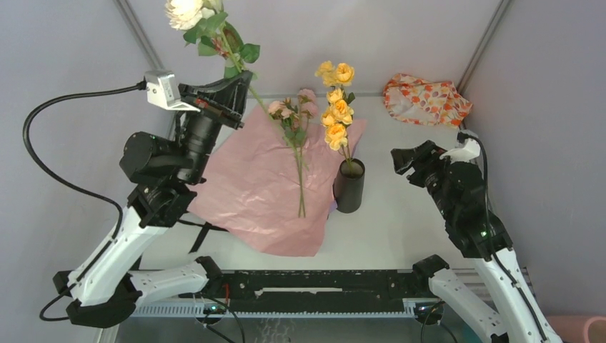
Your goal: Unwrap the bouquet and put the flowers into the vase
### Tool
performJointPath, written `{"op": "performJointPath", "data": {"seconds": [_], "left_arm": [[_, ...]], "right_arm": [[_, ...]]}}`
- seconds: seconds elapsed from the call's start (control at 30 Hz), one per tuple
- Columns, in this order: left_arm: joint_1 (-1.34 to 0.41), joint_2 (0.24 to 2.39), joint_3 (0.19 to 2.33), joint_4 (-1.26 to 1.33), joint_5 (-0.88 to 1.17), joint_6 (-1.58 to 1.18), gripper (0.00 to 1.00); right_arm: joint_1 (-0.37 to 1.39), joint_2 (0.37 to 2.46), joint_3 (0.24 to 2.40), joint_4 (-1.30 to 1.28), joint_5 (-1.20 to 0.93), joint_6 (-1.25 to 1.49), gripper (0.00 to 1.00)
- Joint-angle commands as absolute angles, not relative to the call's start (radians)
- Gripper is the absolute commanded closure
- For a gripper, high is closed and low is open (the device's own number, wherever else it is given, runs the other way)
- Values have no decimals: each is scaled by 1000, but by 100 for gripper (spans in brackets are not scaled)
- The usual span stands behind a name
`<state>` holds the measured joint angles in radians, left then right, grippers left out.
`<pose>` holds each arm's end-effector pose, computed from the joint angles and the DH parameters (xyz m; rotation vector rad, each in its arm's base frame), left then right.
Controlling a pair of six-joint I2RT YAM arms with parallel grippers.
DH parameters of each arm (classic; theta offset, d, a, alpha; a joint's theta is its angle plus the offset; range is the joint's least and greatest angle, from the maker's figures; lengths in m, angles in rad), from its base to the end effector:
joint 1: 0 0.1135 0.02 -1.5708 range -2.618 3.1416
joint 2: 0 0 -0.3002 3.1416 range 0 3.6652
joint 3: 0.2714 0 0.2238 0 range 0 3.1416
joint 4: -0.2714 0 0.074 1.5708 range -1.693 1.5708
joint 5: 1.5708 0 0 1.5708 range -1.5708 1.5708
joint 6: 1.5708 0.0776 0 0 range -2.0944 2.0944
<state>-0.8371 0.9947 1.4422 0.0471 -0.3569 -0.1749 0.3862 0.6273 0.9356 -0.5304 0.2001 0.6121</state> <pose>0.1233 -0.0962 0.5823 0.0428 1.1364 -0.7123 0.1082 0.0274 0.3792 0.3492 1.7866 0.5344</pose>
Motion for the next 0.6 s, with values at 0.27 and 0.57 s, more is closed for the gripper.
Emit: {"op": "performJointPath", "data": {"seconds": [0.27, 0.57], "left_arm": [[-951, 1285, 1692, 269, -73, -106, 100], [-955, 1397, 1718, 282, -69, -116, 100]], "right_arm": [[380, 540, 936, -564, 302, 601, 26], [380, 478, 936, -606, 387, 583, 25]]}}
